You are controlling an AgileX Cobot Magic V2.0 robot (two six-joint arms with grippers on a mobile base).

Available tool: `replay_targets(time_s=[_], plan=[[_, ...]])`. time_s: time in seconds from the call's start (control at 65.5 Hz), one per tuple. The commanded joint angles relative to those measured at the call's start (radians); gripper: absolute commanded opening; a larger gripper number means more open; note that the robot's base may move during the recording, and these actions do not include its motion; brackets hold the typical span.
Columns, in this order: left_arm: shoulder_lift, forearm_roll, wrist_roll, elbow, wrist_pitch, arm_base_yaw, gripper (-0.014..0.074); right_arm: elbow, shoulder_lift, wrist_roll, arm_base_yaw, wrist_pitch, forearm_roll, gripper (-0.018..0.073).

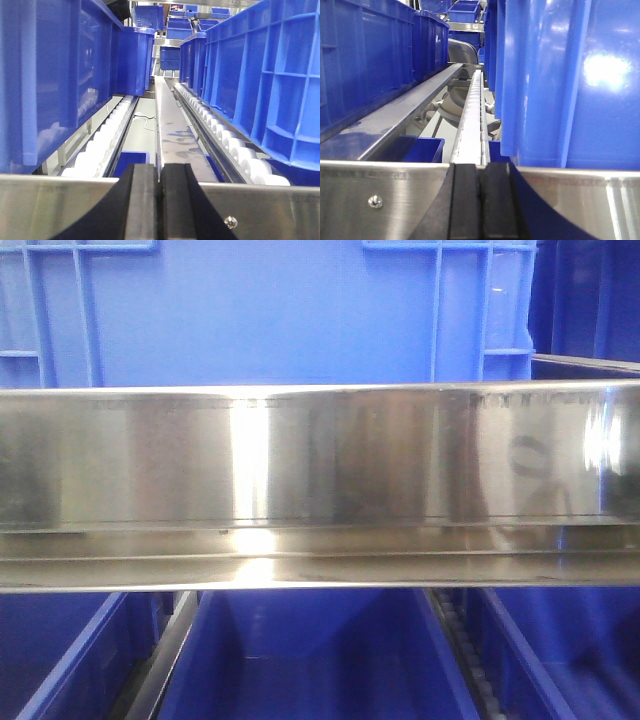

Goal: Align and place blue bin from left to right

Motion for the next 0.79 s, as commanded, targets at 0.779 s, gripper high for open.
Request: replay_targets(time_s=[0.779], plan=[[-0.003,-0.007,0.001,-0.003,-0.092,0.002,-0.0111,0.000,-0.004,-0.006,0.004,-0.105,0.002,-0.0069]])
